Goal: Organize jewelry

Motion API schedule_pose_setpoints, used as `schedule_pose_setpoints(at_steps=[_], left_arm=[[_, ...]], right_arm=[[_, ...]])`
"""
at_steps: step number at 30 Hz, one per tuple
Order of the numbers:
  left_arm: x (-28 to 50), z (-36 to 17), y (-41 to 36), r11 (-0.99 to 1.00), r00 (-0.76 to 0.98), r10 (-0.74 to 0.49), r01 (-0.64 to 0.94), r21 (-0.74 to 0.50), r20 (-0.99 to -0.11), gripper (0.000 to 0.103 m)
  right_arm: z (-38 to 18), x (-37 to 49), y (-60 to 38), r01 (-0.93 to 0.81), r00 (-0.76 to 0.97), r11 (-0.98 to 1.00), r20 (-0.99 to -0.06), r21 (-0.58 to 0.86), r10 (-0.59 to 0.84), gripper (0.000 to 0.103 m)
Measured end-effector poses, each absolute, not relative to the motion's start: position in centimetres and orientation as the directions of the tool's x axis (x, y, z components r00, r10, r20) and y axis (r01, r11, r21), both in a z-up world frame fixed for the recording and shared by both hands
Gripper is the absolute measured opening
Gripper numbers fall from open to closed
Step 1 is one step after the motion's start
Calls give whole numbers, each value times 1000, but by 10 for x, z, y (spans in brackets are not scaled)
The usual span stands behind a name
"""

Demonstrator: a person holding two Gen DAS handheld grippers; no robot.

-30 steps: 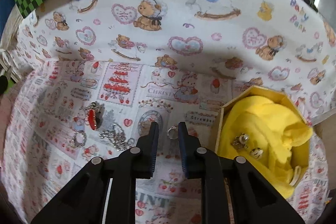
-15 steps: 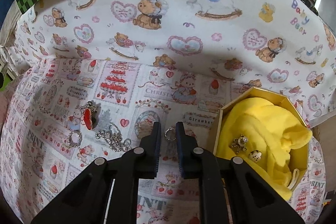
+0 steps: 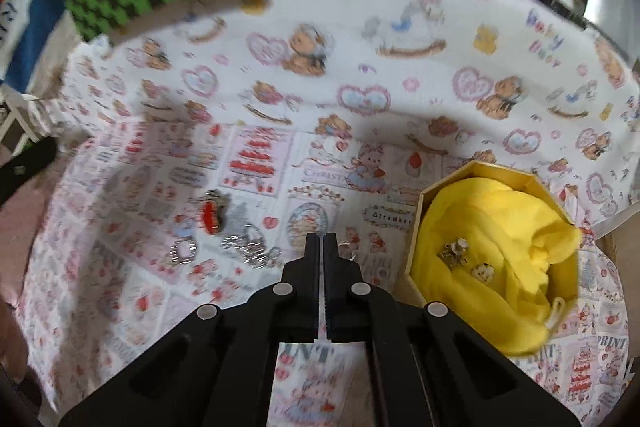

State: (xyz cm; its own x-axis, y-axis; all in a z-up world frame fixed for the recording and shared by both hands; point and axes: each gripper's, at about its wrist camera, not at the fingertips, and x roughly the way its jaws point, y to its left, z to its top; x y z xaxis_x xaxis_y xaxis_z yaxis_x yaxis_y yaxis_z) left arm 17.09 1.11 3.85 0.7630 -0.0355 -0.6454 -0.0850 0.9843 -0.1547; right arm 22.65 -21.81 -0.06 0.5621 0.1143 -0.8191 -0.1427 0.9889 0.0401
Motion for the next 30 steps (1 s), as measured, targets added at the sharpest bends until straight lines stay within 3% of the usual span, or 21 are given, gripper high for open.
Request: schedule_pose_setpoints(at_steps=[5,11,13,15,23,30], left_arm=[[170,39,8,986,764,-31,-83,-146,-645,62],[172,37,10,985,758,-26,-92,-146,-652,62],[173,36,11,984,758,-26,-94,-149,-652,62],[173,37,12,984,758,-26,-96,-152,-651,62],[171,38,10,984,760,-25,-95,-149,-649,62],[171,39,11,983,763,-28,-96,-155,-646,62]], right_arm=[[18,210,-217,-150,603,989,-793,-2,90,2],[-6,229,-216,-72,515,997,-857,-34,8,6],[-10,230,-220,-8,522,1000,-853,-21,-13,12],[-12,230,-224,36,536,999,-844,13,-8,28],[-18,234,-227,97,548,993,-836,62,-2,29],[-28,239,-217,106,551,994,-834,21,-41,24]])
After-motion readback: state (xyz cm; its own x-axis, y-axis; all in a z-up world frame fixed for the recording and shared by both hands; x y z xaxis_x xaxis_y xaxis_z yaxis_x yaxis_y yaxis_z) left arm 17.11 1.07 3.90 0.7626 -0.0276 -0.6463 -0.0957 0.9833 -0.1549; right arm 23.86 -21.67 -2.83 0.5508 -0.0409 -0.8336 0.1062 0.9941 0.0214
